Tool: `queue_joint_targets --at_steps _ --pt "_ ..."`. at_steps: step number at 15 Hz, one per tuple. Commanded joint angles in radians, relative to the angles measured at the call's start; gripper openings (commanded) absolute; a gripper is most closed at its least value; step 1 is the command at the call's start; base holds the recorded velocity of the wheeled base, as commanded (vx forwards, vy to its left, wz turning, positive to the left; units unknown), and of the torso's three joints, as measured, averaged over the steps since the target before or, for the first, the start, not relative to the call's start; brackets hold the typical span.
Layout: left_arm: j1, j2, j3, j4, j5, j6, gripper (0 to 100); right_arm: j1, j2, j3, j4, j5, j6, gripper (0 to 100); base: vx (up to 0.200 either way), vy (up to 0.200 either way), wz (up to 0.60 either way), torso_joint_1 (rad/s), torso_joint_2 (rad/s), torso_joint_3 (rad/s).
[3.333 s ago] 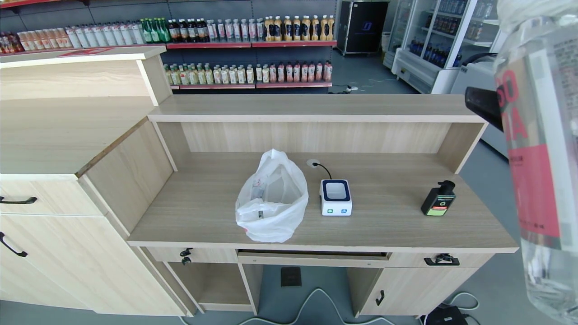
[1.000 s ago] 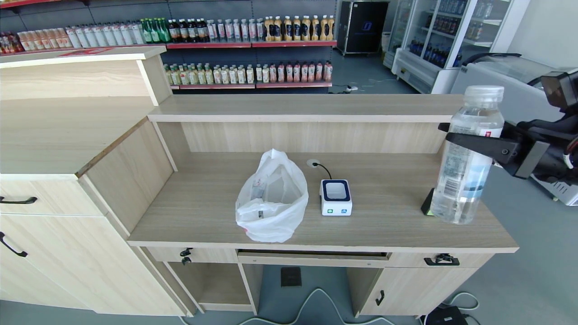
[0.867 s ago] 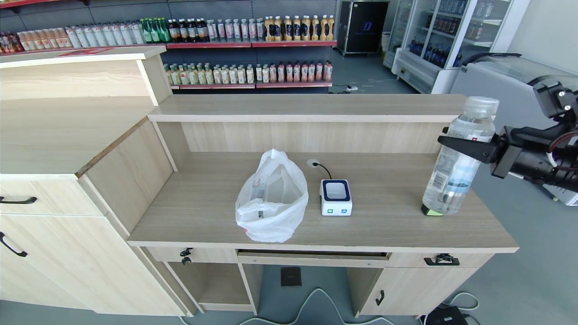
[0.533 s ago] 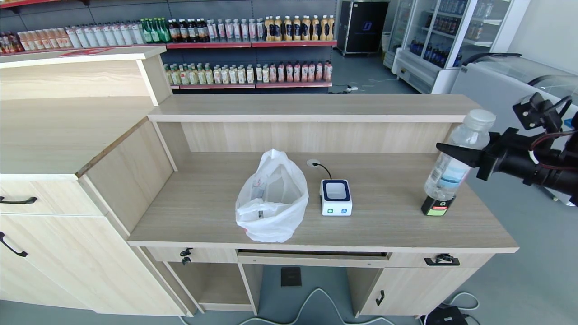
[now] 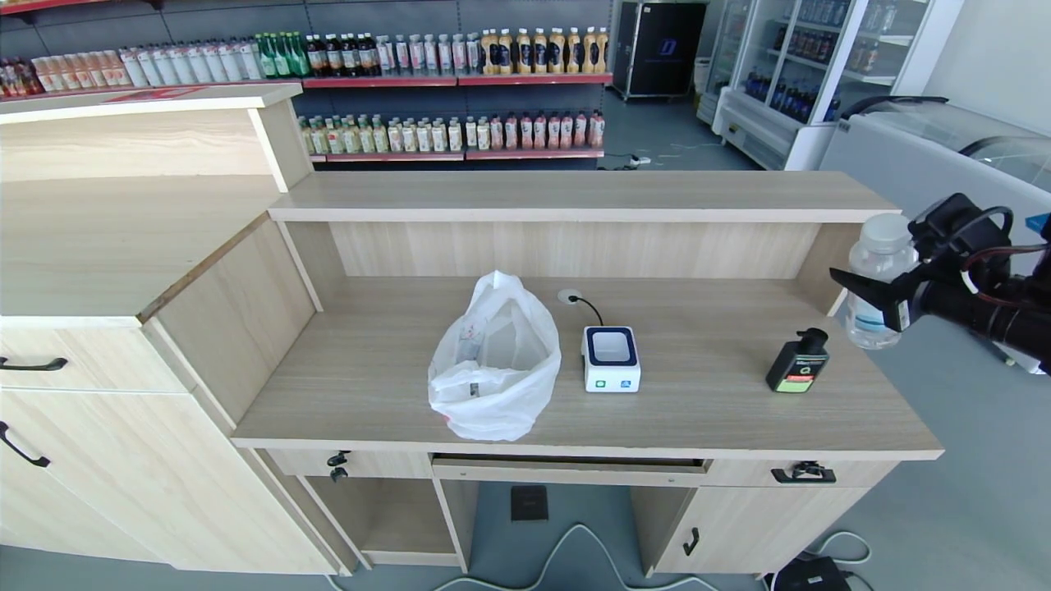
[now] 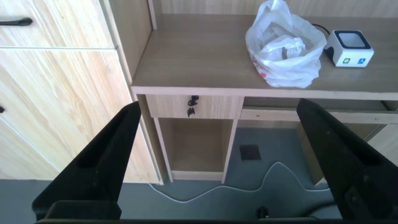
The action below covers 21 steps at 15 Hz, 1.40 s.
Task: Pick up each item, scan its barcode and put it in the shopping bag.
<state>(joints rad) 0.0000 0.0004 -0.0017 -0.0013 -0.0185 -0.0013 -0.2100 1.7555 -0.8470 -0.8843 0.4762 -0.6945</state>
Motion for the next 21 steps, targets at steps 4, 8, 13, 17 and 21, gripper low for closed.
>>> queue_joint_targets --at_steps 4,8,13,17,21 --pt "0.000 0.000 0.000 0.000 -0.001 0.000 100 -0.062 -0.001 -0.001 -0.002 0.005 -0.152 0 0.000 0.000 0.00 0.000 0.00 0.000" --pt "0.000 0.000 0.000 0.000 0.000 0.000 100 -0.062 0.015 -0.007 -0.030 0.013 -0.264 0 0.000 0.000 0.60 -0.001 0.00 0.002" --pt "0.000 0.000 0.000 0.000 0.000 0.000 100 -0.039 0.111 -0.029 -0.190 0.108 -0.385 0 0.000 0.000 0.60 0.000 0.00 0.001" --pt "0.000 0.000 0.000 0.000 0.000 0.000 100 -0.032 0.208 -0.047 -0.228 0.265 -0.505 0 0.000 0.000 0.30 0.000 0.00 -0.001" --pt "0.000 0.000 0.000 0.000 0.000 0.000 100 -0.043 0.275 -0.044 -0.259 0.295 -0.580 0 0.000 0.000 0.00 0.000 0.00 0.000"
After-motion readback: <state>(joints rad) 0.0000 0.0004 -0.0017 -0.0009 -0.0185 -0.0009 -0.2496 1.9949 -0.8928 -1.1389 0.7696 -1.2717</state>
